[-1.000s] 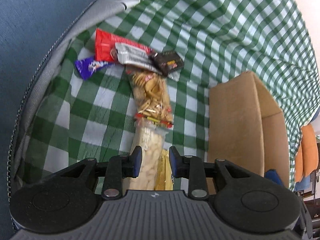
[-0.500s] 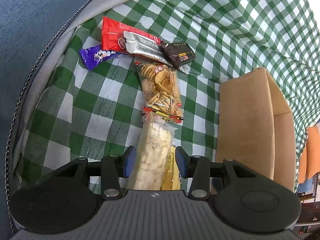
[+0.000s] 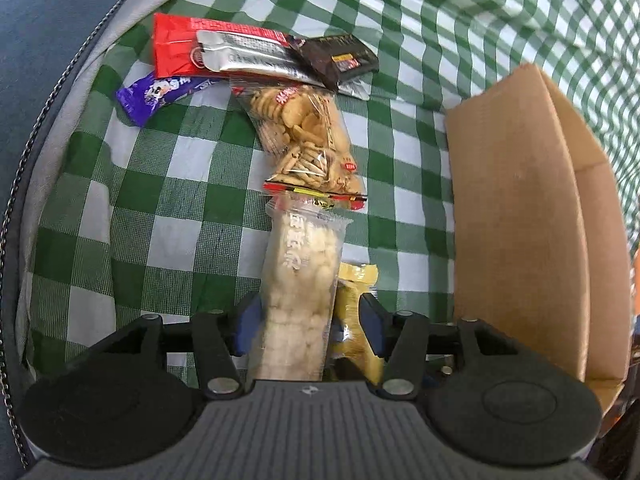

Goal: Organize snacks
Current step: 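Grasp the white snack tube with the left tool while the right tool grasps the yellow wafer bar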

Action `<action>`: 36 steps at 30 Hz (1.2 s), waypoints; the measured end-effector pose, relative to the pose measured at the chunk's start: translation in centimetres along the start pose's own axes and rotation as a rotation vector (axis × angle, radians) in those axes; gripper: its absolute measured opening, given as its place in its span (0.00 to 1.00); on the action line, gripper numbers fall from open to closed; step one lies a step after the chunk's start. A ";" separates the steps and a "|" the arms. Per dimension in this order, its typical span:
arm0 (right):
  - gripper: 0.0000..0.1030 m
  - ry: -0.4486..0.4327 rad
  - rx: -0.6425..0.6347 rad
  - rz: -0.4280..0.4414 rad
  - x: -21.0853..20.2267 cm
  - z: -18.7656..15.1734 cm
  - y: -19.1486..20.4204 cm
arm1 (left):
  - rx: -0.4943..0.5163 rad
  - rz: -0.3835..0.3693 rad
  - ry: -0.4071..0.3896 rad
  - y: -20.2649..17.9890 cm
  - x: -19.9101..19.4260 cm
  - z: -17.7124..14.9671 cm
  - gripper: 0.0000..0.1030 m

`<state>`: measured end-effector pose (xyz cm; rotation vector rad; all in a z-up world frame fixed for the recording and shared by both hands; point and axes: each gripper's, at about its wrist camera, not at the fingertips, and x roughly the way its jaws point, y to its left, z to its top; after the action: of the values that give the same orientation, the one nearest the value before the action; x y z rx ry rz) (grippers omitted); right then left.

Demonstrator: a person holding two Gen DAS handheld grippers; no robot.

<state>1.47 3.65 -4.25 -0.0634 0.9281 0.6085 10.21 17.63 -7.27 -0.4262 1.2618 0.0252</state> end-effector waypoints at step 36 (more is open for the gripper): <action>0.24 0.076 -0.053 0.005 -0.4 -1.9 -1.3 | 0.037 0.114 0.045 1.1 0.1 -1.2 0.46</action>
<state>0.53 1.82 -5.35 -0.1327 0.9858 0.6390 8.87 18.19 -8.02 -0.3238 1.3283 0.0891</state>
